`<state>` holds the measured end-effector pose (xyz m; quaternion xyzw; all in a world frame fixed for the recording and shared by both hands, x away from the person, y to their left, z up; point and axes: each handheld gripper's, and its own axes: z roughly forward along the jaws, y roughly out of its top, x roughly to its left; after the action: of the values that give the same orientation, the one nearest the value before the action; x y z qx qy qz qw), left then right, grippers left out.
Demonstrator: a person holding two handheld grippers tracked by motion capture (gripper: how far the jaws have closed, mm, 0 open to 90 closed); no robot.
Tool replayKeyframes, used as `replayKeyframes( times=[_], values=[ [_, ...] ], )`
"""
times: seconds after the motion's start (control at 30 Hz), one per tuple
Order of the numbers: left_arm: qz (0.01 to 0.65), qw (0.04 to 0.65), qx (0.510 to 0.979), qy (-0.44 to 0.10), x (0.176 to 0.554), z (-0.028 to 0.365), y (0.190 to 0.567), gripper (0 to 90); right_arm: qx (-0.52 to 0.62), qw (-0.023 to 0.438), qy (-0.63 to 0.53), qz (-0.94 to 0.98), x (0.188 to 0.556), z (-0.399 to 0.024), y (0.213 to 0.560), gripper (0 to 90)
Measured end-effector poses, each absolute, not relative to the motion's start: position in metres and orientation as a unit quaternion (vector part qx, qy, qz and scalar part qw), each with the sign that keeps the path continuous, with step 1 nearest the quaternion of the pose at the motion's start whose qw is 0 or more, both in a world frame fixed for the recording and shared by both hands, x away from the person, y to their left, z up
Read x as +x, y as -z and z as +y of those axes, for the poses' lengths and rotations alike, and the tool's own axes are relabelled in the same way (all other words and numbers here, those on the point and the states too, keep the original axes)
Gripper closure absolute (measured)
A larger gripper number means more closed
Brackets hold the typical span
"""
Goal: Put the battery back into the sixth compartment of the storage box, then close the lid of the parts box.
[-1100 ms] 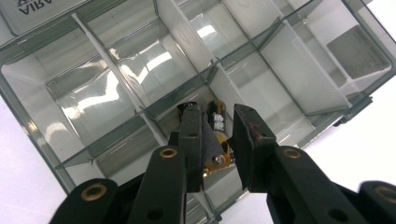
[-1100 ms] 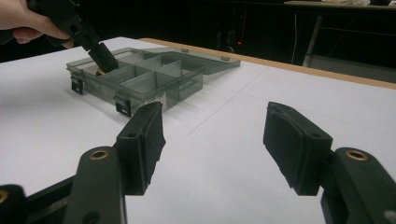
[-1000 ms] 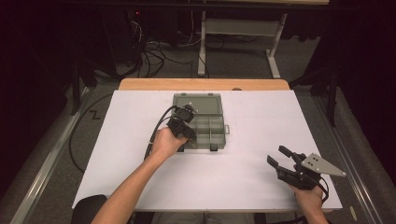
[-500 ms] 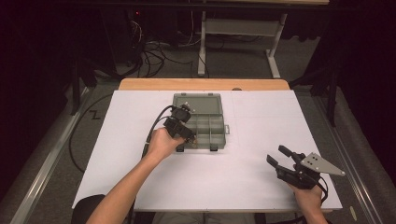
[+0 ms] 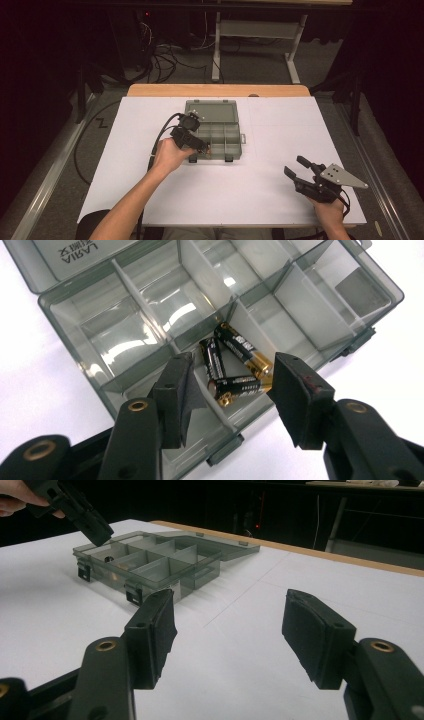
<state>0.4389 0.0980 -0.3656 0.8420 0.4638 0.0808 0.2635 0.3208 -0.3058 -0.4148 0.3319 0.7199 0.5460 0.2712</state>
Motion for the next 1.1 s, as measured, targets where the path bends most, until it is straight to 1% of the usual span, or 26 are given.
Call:
replayKeyframes(
  times=[0.6, 0.8, 1.03, 1.1],
  values=[
    [0.486, 0.278, 0.824, -0.088, 0.430, 0.131, 0.368, 48.4, 0.325, 0.272, -0.541, 0.726, 0.323, -0.298, 0.415, 39.7],
    [0.482, 0.285, 0.823, -0.095, 0.432, 0.136, 0.369, 48.0, 0.327, 0.272, -0.540, 0.726, 0.324, -0.298, 0.415, 39.7],
    [0.493, 0.291, 0.814, -0.097, 0.436, 0.146, 0.370, 47.7, 0.320, 0.266, -0.539, 0.733, 0.322, -0.293, 0.415, 39.9],
    [0.495, 0.297, 0.811, -0.097, 0.438, 0.149, 0.370, 47.6, 0.314, 0.272, -0.539, 0.733, 0.319, -0.292, 0.414, 41.1]
  ],
)
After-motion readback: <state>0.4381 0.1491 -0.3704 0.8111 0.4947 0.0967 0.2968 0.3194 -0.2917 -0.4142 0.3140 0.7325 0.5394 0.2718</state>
